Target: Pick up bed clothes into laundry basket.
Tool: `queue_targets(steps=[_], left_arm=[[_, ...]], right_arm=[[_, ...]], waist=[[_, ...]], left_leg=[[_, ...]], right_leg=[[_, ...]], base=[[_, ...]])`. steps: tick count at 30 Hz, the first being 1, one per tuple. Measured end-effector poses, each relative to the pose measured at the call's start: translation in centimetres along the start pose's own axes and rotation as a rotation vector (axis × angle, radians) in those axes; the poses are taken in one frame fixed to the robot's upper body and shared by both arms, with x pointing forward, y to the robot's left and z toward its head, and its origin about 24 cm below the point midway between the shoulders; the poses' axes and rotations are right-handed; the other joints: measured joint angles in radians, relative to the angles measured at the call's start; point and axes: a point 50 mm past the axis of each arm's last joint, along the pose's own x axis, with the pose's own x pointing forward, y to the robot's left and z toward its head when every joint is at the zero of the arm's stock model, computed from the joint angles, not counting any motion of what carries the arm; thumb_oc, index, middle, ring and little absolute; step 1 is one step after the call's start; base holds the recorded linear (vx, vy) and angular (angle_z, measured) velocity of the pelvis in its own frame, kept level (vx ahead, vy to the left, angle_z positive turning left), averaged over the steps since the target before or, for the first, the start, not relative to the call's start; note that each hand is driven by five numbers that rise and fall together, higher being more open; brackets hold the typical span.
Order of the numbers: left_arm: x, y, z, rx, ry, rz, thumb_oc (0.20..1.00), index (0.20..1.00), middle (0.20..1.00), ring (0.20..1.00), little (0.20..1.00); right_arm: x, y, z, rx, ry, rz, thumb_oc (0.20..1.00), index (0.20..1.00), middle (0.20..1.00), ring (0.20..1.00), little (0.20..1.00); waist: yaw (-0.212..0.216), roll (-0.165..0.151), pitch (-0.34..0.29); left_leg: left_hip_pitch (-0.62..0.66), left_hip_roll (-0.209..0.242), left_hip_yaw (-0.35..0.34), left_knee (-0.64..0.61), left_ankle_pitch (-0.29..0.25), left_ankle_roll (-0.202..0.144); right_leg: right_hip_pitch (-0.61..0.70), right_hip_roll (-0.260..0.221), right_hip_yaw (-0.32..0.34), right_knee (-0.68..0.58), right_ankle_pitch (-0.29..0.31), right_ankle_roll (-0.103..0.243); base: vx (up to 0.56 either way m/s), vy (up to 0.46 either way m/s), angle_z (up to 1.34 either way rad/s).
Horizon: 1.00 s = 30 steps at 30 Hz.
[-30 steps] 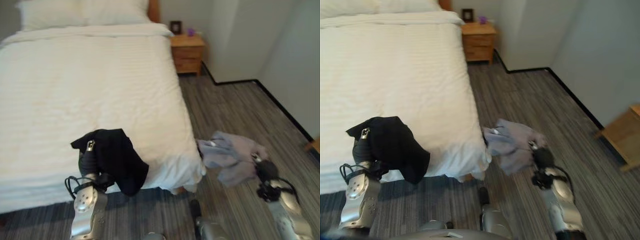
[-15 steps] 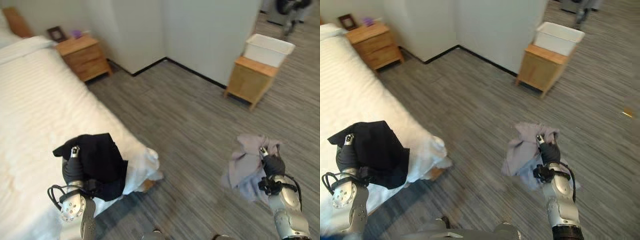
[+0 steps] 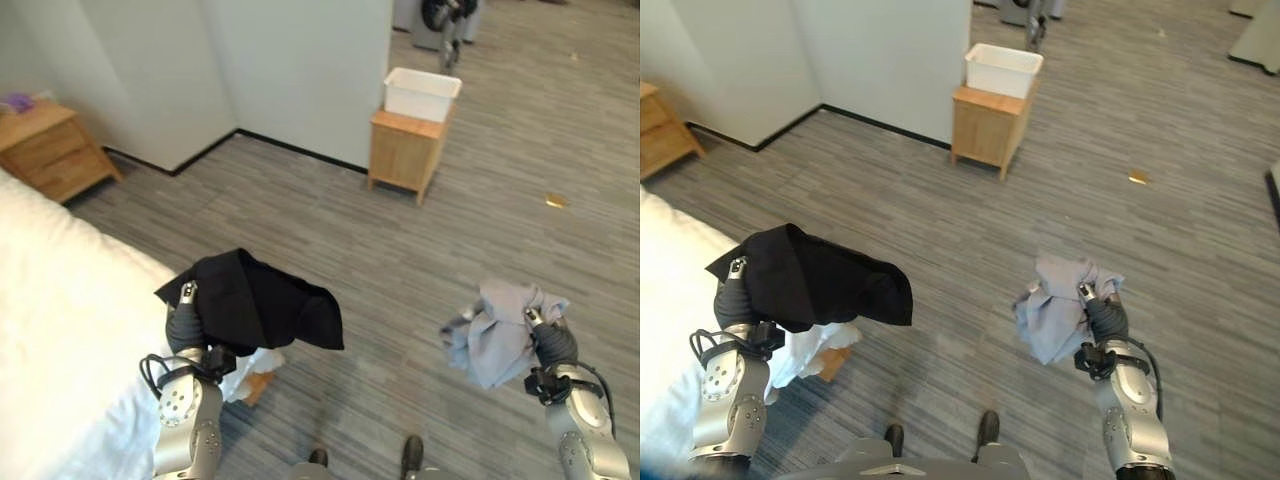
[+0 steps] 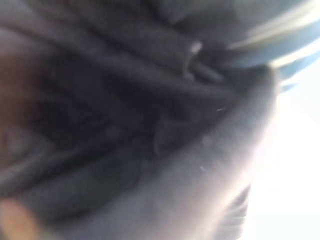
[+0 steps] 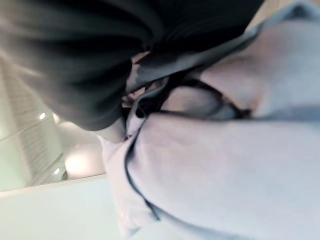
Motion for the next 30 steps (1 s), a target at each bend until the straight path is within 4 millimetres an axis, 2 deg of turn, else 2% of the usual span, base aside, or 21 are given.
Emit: queue_targets(steps=[2,5,8,11,12,13,14,15,16,18,21,22,23,24,25,26,27,28,29,30], left_arm=[[0.0,0.3,0.1,0.014,0.001,0.005,0.2,0.2,0.2,0.2,0.2],[0.0,1.1,0.5,0.026,-0.013,0.034,0.2,0.2,0.2,0.2,0.2],[0.0,1.5,0.7,0.028,-0.023,0.06,0.2,0.2,0.2,0.2,0.2],[0.0,1.5,0.6,0.027,-0.018,0.075,0.2,0.2,0.2,0.2,0.2],[0.0,1.6,0.5,0.027,-0.013,0.082,0.2,0.2,0.2,0.2,0.2],[-0.1,1.6,0.4,0.028,-0.009,0.084,0.2,0.2,0.2,0.2,0.2],[0.0,1.5,0.4,0.028,-0.011,0.082,0.2,0.2,0.2,0.2,0.2],[0.0,1.7,0.5,0.03,-0.015,0.086,0.2,0.2,0.2,0.2,0.2],[0.0,1.8,0.6,0.031,-0.019,0.092,0.2,0.2,0.2,0.2,0.2],[0.0,1.8,0.7,0.035,-0.023,0.089,0.2,0.2,0.2,0.2,0.2],[0.1,2.2,0.4,0.047,-0.004,0.1,0.2,0.2,0.2,0.2,0.2],[0.2,2.3,0.2,0.046,0.0,0.104,0.2,0.2,0.2,0.2,0.2],[0.0,2.2,0.0,0.048,0.011,0.101,0.2,0.2,0.2,0.2,0.2],[-0.2,2.2,-0.2,0.043,0.019,0.107,0.2,0.2,0.2,0.2,0.2],[-0.5,2.2,-0.6,0.038,0.033,0.107,0.2,0.2,0.2,0.2,0.2],[-0.5,2.0,-0.6,0.036,0.036,0.097,0.2,0.2,0.2,0.2,0.2],[-0.3,1.8,-0.6,0.025,0.032,0.096,0.2,0.2,0.2,0.2,0.2],[0.0,1.3,-0.5,0.004,0.02,0.092,0.2,0.2,0.2,0.2,0.2],[0.0,1.2,-0.7,-0.003,0.022,0.091,0.2,0.2,0.2,0.2,0.2],[0.0,0.9,-0.8,-0.017,0.024,0.088,0.2,0.2,0.2,0.2,0.2]], right_arm=[[0.0,0.5,-0.2,0.053,-0.012,-0.008,0.2,0.2,0.2,0.2,0.2],[-0.3,0.5,-0.6,0.055,0.005,-0.006,0.2,0.2,0.2,0.2,0.2],[-0.4,0.4,-0.7,0.054,0.01,-0.009,0.2,0.2,0.2,0.2,0.2],[0.1,0.5,-0.1,0.05,-0.016,-0.004,0.2,0.2,0.2,0.2,0.2],[0.7,0.9,0.5,0.051,-0.037,0.005,0.2,0.2,0.2,0.2,0.2],[0.8,1.1,0.5,0.048,-0.039,0.011,0.2,0.2,0.2,0.2,0.2],[0.7,1.0,0.4,0.045,-0.034,0.008,0.2,0.2,0.2,0.2,0.2],[0.6,1.0,0.2,0.039,-0.029,0.01,0.2,0.2,0.2,0.2,0.2],[0.4,0.9,0.2,0.037,-0.025,0.01,0.2,0.2,0.2,0.2,0.2],[0.2,0.6,0.0,0.034,-0.017,-0.004,0.2,0.2,0.2,0.2,0.2],[0.2,0.7,0.0,0.041,-0.019,-0.004,0.2,0.2,0.2,0.2,0.2],[0.3,0.9,0.1,0.043,-0.023,-0.001,0.2,0.2,0.2,0.2,0.2],[0.1,0.8,-0.1,0.045,-0.016,-0.003,0.2,0.2,0.2,0.2,0.2],[0.2,0.7,-0.2,0.041,-0.011,-0.005,0.2,0.2,0.2,0.2,0.2],[0.2,0.6,-0.3,0.031,-0.004,-0.005,0.2,0.2,0.2,0.2,0.2],[0.3,0.7,-0.3,0.023,0.001,-0.002,0.2,0.2,0.2,0.2,0.2],[0.5,0.9,-0.3,0.027,0.0,-0.001,0.2,0.2,0.2,0.2,0.2],[0.6,1.0,0.0,0.044,-0.01,0.002,0.2,0.2,0.2,0.2,0.2],[0.8,1.1,0.3,0.045,-0.03,0.01,0.2,0.2,0.2,0.2,0.2],[0.9,0.9,0.7,0.059,-0.052,0.009,0.2,0.2,0.2,0.2,0.2]], waist=[[-0.01,0.006,0.006],[-0.017,0.01,0.005],[-0.014,0.011,0.005],[-0.022,0.039,0.022],[-0.026,0.069,0.042],[-0.039,0.084,0.05],[-0.045,0.085,0.053],[-0.04,0.092,0.057],[-0.043,0.091,0.057],[-0.064,0.082,0.051],[-0.069,0.066,0.042],[-0.071,0.062,0.039],[-0.079,0.047,0.032],[-0.079,0.059,0.031],[-0.088,0.087,0.021],[-0.088,0.099,0.012],[-0.088,0.088,0.018],[-0.074,0.046,0.015],[-0.066,0.051,0.013],[-0.066,0.051,0.011]], left_leg=[[0.027,0.003,0.016,-0.024,0.033,0.001],[0.053,-0.007,0.025,-0.066,0.048,0.011],[0.064,-0.015,0.026,-0.077,0.055,0.016],[0.069,-0.025,0.043,-0.075,0.055,0.037],[0.072,-0.009,0.052,-0.074,0.056,0.051],[0.085,-0.012,0.057,-0.079,0.053,0.052],[0.101,-0.017,0.057,-0.083,0.051,0.055],[0.116,-0.017,0.078,-0.099,0.05,0.058],[0.105,-0.017,0.08,-0.094,0.046,0.06],[0.079,-0.007,0.071,-0.09,0.044,0.058],[0.068,0.01,0.074,-0.09,0.035,0.043],[0.069,0.022,0.074,-0.092,0.028,0.032],[0.11,0.044,0.074,-0.099,0.014,-0.01],[0.143,0.077,0.081,-0.101,-0.004,-0.034],[0.171,0.127,0.089,-0.09,-0.017,-0.068],[0.172,0.158,0.092,-0.039,-0.029,-0.088],[0.147,0.169,0.094,0.051,-0.034,-0.098],[0.064,0.172,0.095,0.248,-0.046,-0.104],[0.038,0.185,0.07,0.335,-0.025,-0.112],[-0.018,0.2,0.04,0.472,0.003,-0.127]], right_leg=[[0.058,0.009,0.009,-0.1,0.06,0.013],[0.096,0.007,0.019,-0.166,0.095,0.02],[0.101,0.0,0.019,-0.177,0.104,0.022],[0.024,-0.019,0.019,-0.022,0.081,0.045],[-0.046,-0.029,0.015,0.113,0.082,0.048],[-0.081,-0.046,-0.006,0.196,0.087,0.057],[-0.092,-0.055,-0.014,0.222,0.084,0.061],[-0.129,-0.082,-0.043,0.27,0.05,0.078],[-0.152,-0.097,-0.069,0.269,0.032,0.08],[-0.166,-0.093,-0.075,0.191,0.003,0.082],[-0.159,-0.087,-0.078,0.042,0.005,0.084],[-0.154,-0.093,-0.087,0.0,0.006,0.086],[-0.117,-0.108,-0.119,-0.009,0.01,0.086],[-0.091,-0.089,-0.147,-0.015,0.066,0.066],[-0.07,-0.048,-0.171,0.006,0.05,0.049],[-0.057,-0.013,-0.175,0.021,0.034,0.022],[-0.04,0.007,-0.177,0.021,0.019,-0.002],[-0.026,-0.003,-0.175,0.01,0.067,-0.07],[-0.017,0.022,-0.171,0.019,0.015,-0.073],[0.004,0.041,-0.171,0.019,0.013,-0.1]], base=[[0.13,0.107,-0.22],[0.1,0.083,-0.11],[0.07,0.121,0.0],[0.1,0.166,-0.1],[0.2,0.022,-0.24],[0.2,0.019,-0.19],[0.25,-0.067,-0.26],[0.31,-0.187,-0.28],[0.32,-0.192,-0.18],[0.31,-0.19,0.12],[0.54,-0.308,-0.03],[0.75,-0.429,0.0],[0.58,-0.355,-0.1],[0.53,-0.348,-0.16],[0.38,-0.3,-0.24],[0.24,-0.203,-0.16],[0.28,-0.266,-0.41],[0.32,-0.282,-0.53],[0.61,-0.462,-0.68],[0.58,-0.397,-0.44]])
